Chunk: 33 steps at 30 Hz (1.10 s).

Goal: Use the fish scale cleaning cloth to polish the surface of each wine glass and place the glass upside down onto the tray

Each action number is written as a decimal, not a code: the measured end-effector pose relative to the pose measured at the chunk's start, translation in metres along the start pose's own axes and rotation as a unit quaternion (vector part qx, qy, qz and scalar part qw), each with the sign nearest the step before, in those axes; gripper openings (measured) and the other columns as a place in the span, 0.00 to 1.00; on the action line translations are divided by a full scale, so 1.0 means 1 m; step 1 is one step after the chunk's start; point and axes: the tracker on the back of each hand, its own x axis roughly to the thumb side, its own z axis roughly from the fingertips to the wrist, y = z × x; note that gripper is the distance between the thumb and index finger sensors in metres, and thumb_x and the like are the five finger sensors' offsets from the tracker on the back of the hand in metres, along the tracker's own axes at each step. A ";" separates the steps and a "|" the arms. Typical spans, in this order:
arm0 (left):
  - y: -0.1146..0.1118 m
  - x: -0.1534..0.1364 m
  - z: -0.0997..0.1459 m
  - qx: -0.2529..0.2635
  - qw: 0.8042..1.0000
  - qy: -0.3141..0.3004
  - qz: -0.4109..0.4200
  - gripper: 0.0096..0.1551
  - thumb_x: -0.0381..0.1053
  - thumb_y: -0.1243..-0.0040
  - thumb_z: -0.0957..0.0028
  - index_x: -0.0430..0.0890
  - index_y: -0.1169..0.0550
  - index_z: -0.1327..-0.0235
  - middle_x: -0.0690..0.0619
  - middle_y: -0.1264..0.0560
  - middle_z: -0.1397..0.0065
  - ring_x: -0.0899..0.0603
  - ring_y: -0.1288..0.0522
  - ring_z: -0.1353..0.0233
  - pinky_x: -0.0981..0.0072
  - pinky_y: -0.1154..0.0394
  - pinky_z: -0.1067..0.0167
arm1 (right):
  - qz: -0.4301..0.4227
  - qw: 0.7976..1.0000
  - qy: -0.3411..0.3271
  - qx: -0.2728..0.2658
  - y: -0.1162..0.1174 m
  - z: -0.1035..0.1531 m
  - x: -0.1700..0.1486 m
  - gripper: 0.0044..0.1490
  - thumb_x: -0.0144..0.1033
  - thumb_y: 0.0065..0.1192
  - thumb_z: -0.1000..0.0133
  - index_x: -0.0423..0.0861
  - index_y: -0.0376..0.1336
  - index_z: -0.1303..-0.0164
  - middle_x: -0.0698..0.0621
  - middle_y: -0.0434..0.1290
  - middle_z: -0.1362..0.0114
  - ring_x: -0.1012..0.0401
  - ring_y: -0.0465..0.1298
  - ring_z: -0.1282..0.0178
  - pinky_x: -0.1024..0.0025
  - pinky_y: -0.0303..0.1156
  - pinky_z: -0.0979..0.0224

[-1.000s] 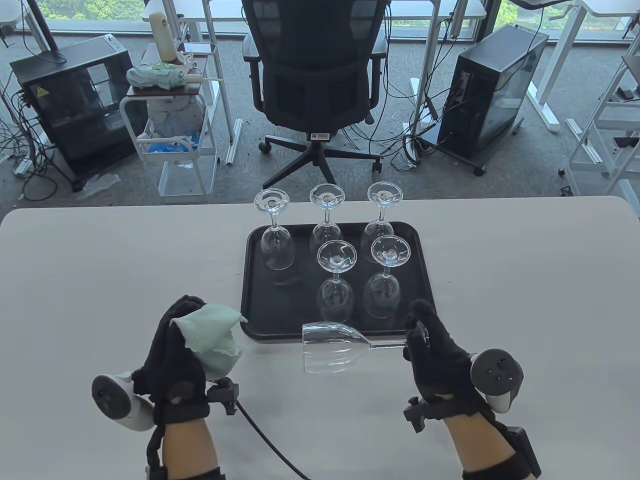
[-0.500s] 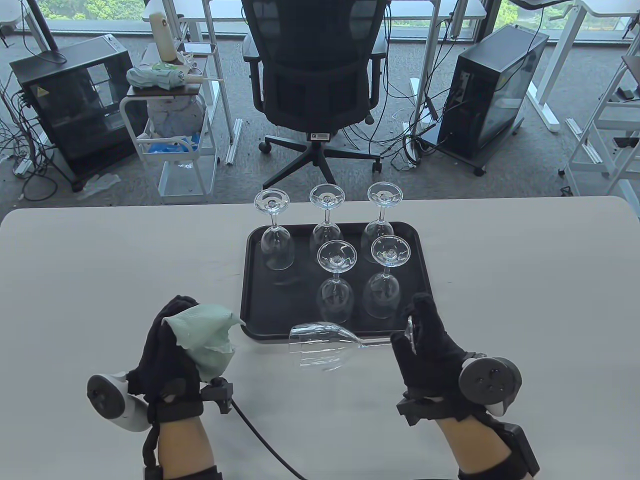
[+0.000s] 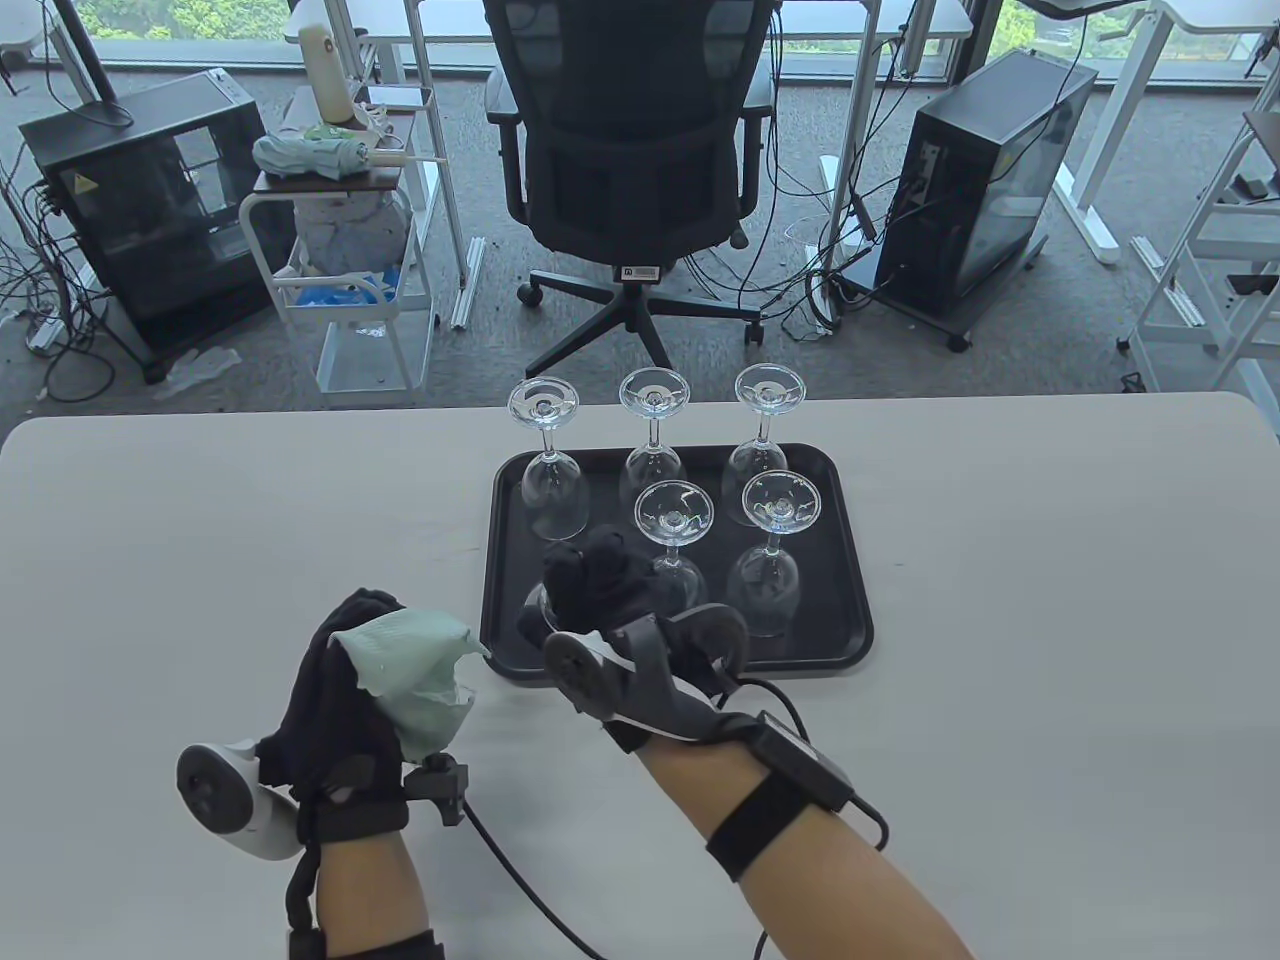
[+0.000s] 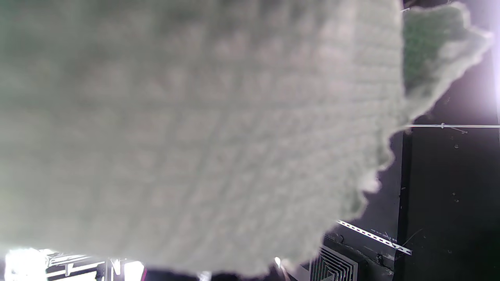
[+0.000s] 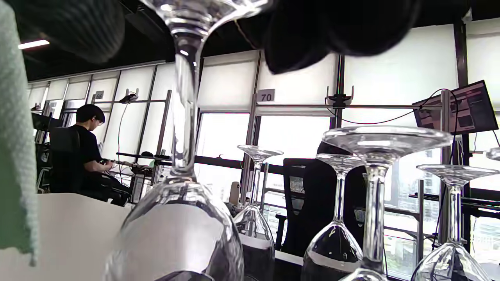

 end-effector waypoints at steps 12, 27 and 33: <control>0.002 -0.002 0.000 0.004 1.000 -0.001 0.025 0.27 0.63 0.48 0.37 0.49 0.22 0.34 0.50 0.28 0.23 0.36 0.28 0.25 0.31 0.29 0.32 | 0.022 0.995 0.077 0.065 0.036 -0.036 0.011 0.47 0.72 0.60 0.42 0.52 0.48 0.27 0.39 0.57 0.20 0.46 0.74 0.41 0.54 0.78 0.44; 0.002 -0.002 0.000 0.006 1.000 0.001 0.029 0.27 0.63 0.48 0.37 0.49 0.23 0.34 0.50 0.28 0.23 0.36 0.28 0.25 0.31 0.29 0.32 | -0.146 0.985 0.046 0.080 -0.036 -0.014 -0.009 0.50 0.72 0.56 0.42 0.54 0.49 0.16 0.40 0.51 0.14 0.41 0.74 0.35 0.50 0.77 0.39; 0.002 -0.002 0.000 0.006 1.000 0.004 0.028 0.27 0.63 0.48 0.37 0.49 0.23 0.34 0.50 0.28 0.23 0.36 0.28 0.25 0.31 0.29 0.32 | -0.177 0.984 -0.015 -0.028 -0.087 0.036 -0.104 0.47 0.70 0.55 0.41 0.57 0.50 0.16 0.44 0.49 0.12 0.40 0.67 0.24 0.43 0.71 0.31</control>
